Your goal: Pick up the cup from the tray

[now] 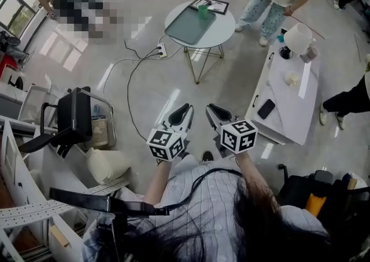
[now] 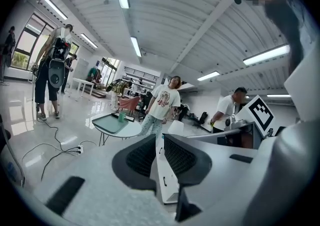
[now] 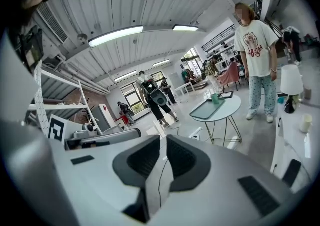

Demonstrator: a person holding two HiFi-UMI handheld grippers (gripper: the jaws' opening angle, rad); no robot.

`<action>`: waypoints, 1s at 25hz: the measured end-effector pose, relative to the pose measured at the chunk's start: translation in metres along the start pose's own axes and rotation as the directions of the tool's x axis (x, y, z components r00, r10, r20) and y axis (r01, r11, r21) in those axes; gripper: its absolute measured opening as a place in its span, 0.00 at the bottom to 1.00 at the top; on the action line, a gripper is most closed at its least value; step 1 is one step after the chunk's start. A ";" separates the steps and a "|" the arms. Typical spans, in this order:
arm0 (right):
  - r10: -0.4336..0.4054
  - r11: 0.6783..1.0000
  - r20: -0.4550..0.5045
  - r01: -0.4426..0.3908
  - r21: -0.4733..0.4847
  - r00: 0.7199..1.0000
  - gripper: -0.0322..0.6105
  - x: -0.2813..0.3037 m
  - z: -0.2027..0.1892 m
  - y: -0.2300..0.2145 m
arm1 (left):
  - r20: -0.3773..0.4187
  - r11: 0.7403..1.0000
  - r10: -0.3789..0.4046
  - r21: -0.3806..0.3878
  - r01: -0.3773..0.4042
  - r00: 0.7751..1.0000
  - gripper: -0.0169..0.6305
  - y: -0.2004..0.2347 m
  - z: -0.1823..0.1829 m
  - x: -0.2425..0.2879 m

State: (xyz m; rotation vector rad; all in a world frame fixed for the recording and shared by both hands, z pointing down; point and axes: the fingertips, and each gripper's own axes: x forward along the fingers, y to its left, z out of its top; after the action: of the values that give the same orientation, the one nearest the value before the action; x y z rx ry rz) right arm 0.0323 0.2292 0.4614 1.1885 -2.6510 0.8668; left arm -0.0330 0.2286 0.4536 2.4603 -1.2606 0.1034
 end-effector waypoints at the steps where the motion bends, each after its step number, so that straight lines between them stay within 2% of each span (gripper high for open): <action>1: 0.002 1.000 0.000 -0.002 0.000 1.000 0.14 0.000 0.001 -0.004 | 0.001 1.000 0.001 0.000 -0.001 1.000 0.10 -0.001 0.000 0.004; 6: 0.007 1.000 -0.015 -0.007 0.006 1.000 0.14 0.001 0.000 -0.019 | -0.020 1.000 0.008 -0.003 -0.008 1.000 0.10 -0.002 -0.006 0.016; 12: 0.002 1.000 -0.019 -0.001 0.029 1.000 0.14 0.012 0.009 -0.034 | -0.032 1.000 0.003 0.001 -0.003 0.999 0.10 0.005 0.003 0.036; 19: -0.023 0.999 -0.009 0.023 0.047 1.000 0.14 0.050 0.025 -0.062 | -0.051 1.000 -0.008 0.002 0.008 0.999 0.10 0.044 0.007 0.070; 25: -0.047 0.998 -0.012 0.047 0.052 0.999 0.14 0.093 0.055 -0.085 | -0.057 1.000 -0.028 0.014 0.029 0.998 0.10 0.086 0.034 0.109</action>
State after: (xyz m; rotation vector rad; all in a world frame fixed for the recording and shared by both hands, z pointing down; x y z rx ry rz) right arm 0.0361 0.0936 0.4840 1.2489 -2.5964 0.9378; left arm -0.0396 0.0875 0.4727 2.4684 -1.2053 0.1740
